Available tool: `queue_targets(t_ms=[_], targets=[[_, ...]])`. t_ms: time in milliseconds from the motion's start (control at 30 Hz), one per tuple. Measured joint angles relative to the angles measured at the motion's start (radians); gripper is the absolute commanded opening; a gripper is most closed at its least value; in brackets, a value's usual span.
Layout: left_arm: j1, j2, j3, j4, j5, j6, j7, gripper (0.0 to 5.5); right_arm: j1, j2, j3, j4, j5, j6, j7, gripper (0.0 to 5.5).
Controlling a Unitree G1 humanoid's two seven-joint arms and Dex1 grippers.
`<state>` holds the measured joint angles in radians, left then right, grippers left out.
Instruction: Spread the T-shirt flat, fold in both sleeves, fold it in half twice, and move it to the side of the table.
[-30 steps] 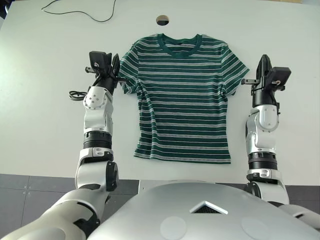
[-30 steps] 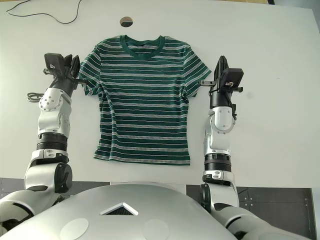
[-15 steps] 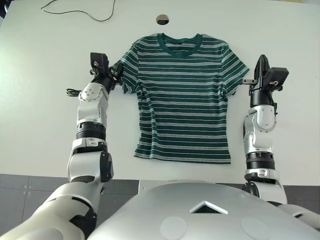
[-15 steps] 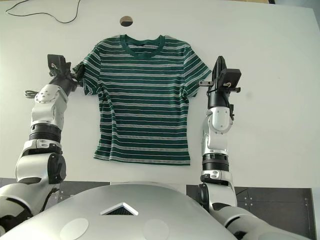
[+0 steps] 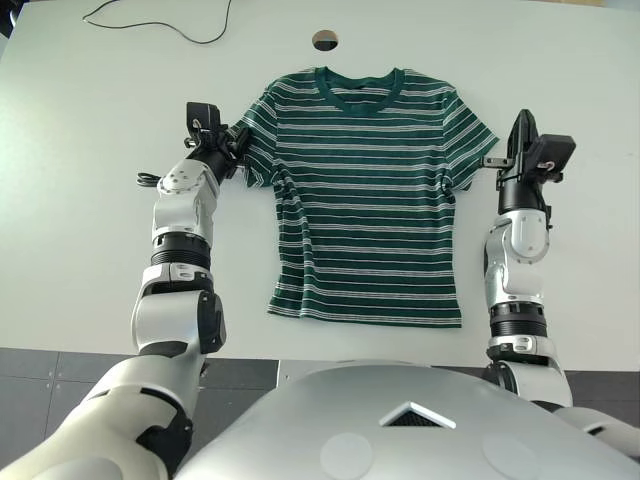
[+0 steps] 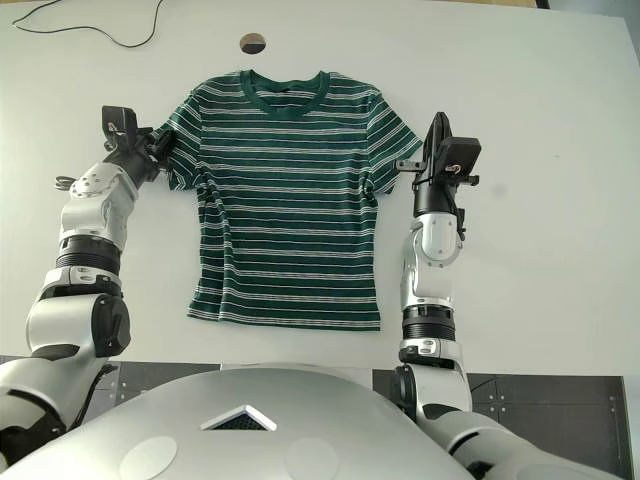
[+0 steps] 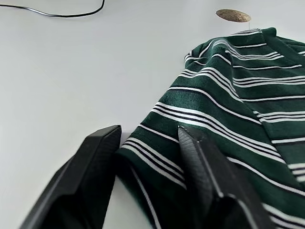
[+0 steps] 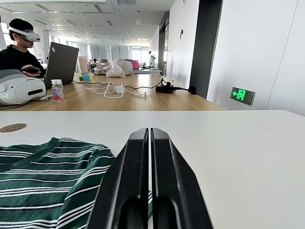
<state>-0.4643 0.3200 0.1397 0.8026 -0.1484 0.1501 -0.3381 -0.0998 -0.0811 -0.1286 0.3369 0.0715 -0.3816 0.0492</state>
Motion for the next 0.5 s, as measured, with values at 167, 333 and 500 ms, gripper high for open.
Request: queue_targets(t_ms=[167,333,500], targets=[[0.004,-0.006,0.009,-0.005,-0.005,0.002,0.000,0.83,0.000,0.001,-0.001,0.003,0.000,-0.006,-0.001,0.10],[0.043,-0.026,0.014,-0.083,-0.010,0.018,0.009,0.13,0.000,0.001,-0.001,0.022,-0.008,-0.008,-0.002,0.10],[0.094,-0.067,-0.018,-0.332,-0.024,0.092,0.009,0.13,-0.004,0.001,0.000,0.045,-0.010,-0.021,-0.005,0.10]])
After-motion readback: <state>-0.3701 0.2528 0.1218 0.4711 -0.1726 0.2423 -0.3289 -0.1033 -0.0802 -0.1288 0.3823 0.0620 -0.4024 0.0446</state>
